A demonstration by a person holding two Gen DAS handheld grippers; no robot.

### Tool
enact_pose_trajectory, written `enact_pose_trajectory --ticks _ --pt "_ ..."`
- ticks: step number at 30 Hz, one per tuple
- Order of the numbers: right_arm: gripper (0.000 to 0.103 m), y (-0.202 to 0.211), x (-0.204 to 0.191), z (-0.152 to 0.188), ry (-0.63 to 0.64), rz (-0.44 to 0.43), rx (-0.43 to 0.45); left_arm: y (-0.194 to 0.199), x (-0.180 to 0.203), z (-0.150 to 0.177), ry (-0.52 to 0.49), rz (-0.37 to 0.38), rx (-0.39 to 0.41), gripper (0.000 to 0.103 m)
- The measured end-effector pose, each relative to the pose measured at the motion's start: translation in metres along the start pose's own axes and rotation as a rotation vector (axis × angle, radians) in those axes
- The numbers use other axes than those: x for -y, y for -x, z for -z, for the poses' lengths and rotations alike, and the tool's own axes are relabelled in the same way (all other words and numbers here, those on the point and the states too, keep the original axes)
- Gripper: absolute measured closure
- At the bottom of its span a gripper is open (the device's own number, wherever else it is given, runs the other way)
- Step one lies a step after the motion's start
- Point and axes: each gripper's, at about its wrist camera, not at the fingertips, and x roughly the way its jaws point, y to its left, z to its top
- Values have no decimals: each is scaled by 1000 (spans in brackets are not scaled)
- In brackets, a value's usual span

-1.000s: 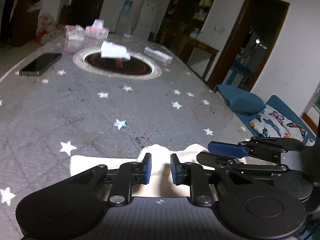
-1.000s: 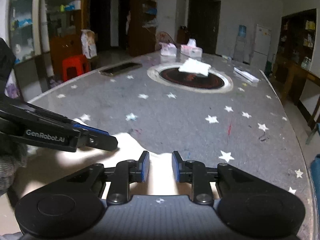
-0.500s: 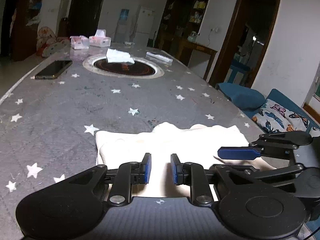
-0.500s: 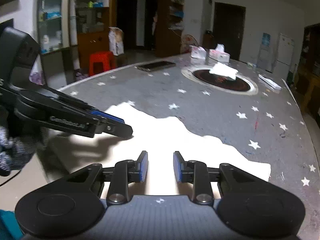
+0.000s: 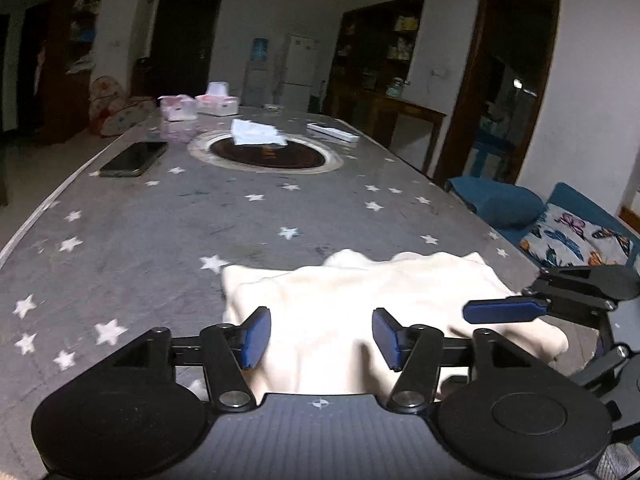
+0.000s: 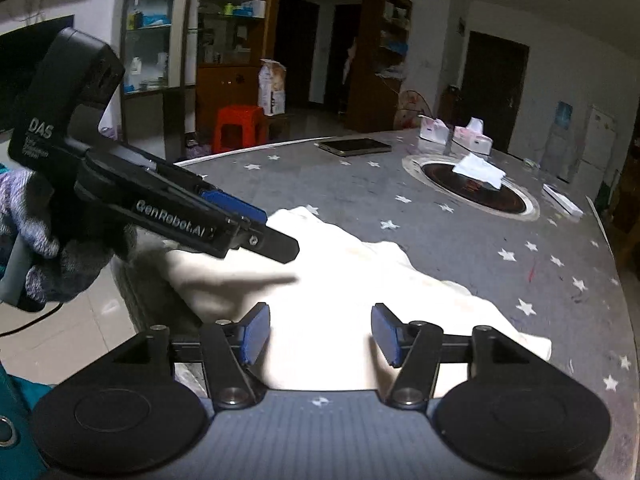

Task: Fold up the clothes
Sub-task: 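Open the left gripper wide and move it to the folded sweatshirt edge, then grasp the sweatshirt end with the left gripper and lift it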

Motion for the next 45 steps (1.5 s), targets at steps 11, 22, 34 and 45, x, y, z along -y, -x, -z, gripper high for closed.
enact_pose_trajectory --ticks 11,22,34,45 --pt "42 -18 -31 -21 130 -154 -4 22 -47 12 148 -129 5 34" --pt "50 -43 -65 -24 252 -224 -60 34 -79 11 328 -106 8 33" --pt "87 -37 -51 -29 149 -208 -26 24 -78 4 542 34 -21 12" --pt "89 -17 -20 -37 6 -229 48 4 -76 -4 715 114 -102 12"
